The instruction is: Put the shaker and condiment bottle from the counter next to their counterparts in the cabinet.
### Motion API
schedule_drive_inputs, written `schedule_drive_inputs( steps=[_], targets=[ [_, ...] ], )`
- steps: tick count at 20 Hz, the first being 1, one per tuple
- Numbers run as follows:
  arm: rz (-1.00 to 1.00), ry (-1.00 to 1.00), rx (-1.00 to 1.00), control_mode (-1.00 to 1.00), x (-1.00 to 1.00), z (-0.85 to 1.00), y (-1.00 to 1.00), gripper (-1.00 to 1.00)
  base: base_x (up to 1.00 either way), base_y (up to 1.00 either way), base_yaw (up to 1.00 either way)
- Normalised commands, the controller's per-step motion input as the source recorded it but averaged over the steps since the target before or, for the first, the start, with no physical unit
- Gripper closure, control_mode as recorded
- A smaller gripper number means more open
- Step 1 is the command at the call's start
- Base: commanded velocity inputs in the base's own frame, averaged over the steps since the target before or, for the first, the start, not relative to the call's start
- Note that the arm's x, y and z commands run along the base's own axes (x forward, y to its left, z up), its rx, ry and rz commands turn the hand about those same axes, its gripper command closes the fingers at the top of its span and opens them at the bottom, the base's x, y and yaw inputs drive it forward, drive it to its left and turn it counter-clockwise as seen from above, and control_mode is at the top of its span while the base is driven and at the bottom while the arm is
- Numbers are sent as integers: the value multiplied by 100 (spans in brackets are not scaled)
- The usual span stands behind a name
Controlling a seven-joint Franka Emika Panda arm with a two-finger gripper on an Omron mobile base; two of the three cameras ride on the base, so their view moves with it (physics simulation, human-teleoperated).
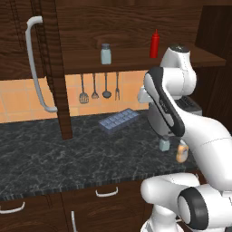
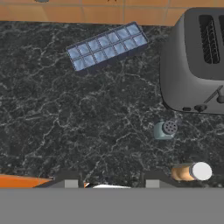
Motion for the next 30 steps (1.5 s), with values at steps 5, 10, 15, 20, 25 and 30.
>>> schedule_drive_inputs(
  steps=[5, 10, 15, 20, 25, 30],
  targets=[
    [-2, 0, 0, -100, -15, 0, 0, -100, 0, 0, 0],
    [-8, 0, 4, -100, -15, -16, -17, -100, 0, 0, 0],
    [-16, -3, 1, -100, -12, -5, -22, -100, 0, 0, 0],
    [-15, -3, -2, -100, -17, -16, -6, -100, 0, 0, 0],
    [-27, -3, -5, -100, -18, -42, 0, -100, 0, 0, 0],
    [-27, -11, -8, -100, -2, -37, 0, -100, 0, 0, 0]
  ],
)
